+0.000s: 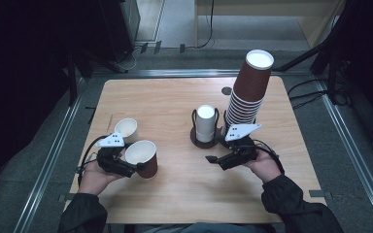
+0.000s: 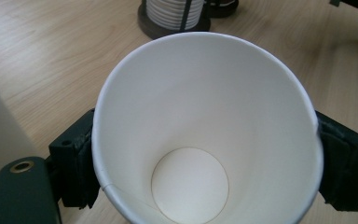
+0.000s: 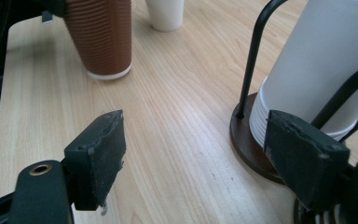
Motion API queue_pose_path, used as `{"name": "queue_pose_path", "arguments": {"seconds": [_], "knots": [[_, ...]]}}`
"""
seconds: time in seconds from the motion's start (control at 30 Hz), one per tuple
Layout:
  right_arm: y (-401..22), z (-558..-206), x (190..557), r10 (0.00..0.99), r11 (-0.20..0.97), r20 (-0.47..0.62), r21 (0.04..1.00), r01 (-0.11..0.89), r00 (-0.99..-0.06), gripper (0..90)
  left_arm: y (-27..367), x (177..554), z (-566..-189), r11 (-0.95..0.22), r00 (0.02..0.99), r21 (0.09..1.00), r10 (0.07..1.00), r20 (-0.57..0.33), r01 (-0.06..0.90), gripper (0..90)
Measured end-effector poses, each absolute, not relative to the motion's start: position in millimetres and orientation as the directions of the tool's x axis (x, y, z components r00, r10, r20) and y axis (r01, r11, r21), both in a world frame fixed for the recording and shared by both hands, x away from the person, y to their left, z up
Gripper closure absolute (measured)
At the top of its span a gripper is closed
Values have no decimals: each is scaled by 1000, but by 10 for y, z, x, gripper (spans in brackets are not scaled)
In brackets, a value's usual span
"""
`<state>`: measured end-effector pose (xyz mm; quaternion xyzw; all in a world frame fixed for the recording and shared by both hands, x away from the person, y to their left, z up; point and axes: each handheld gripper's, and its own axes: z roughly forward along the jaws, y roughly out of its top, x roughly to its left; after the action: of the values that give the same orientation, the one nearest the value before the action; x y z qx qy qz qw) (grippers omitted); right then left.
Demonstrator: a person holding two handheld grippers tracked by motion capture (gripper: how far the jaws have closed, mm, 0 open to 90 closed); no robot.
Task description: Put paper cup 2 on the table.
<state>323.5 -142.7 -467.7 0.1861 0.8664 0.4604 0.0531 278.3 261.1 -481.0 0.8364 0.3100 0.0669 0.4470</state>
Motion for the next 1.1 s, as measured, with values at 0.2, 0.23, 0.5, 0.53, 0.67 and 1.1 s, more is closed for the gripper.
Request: {"name": "queue_pose_path", "arguments": {"seconds": [0.2, 0.23, 0.5, 0.53, 0.67, 1.1], "knots": [[-1405, -4701, 3231, 369, 520, 70, 811, 268, -927, 214, 2733, 2798, -4867, -412, 790, 797, 600, -127, 442, 119], [-1396, -4708, 3230, 371, 523, 70, 808, 271, -926, 218, 2745, 2810, -4870, -410, 787, 799, 605, -123, 440, 119], [-1366, -4726, 3231, 368, 533, 69, 801, 272, -927, 220, 2754, 2811, -4886, -410, 792, 802, 598, -122, 433, 110], [-1365, -4729, 3231, 368, 536, 65, 801, 268, -928, 221, 2752, 2808, -4886, -410, 790, 800, 600, -125, 438, 106], [-1366, -4724, 3232, 372, 531, 66, 803, 270, -926, 226, 2737, 2801, -4868, -436, 791, 782, 600, -118, 447, 91], [-1364, -4729, 3238, 363, 544, 75, 793, 276, -929, 228, 2663, 2818, -4794, -474, 788, 734, 601, -135, 487, 68]]}}
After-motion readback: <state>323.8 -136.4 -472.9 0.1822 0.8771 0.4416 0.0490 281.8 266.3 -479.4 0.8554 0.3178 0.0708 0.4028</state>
